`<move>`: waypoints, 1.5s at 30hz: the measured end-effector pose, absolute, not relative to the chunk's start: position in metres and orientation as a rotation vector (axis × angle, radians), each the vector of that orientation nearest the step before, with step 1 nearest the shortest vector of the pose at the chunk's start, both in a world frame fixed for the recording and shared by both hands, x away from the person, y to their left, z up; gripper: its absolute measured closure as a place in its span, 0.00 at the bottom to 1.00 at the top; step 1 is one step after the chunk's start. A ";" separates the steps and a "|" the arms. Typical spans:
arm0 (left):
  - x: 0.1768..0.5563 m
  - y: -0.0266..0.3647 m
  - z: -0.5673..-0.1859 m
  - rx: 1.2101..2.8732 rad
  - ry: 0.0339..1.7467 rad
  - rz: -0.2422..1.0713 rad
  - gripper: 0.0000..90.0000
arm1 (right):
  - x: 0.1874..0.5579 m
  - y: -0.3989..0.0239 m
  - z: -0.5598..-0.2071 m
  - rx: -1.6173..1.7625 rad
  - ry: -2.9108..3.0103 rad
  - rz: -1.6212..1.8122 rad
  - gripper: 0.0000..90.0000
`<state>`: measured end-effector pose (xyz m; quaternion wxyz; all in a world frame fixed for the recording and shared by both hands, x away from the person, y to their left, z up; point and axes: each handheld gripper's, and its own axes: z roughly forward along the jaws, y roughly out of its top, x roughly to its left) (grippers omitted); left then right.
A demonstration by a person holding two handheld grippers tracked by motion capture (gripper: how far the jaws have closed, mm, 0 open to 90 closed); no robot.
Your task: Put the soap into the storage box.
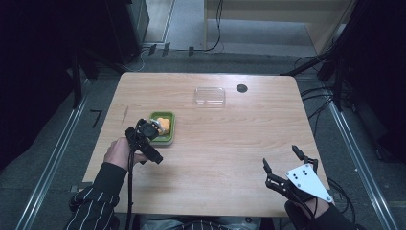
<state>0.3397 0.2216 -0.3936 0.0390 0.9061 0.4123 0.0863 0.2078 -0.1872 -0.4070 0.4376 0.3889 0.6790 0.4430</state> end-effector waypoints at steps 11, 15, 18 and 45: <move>0.314 0.227 -0.405 2.791 1.272 0.214 0.02 | 0.208 -0.187 -0.407 0.967 1.688 1.102 0.15; 0.304 0.230 -0.410 2.798 1.287 0.194 0.02 | 0.208 -0.187 -0.407 0.966 1.689 1.101 0.15; 0.298 0.232 -0.415 2.805 1.285 0.178 0.01 | 0.208 -0.187 -0.407 0.964 1.689 1.101 0.15; 0.267 0.247 -0.443 2.807 1.324 0.096 0.00 | 0.208 -0.187 -0.407 0.963 1.691 1.101 0.15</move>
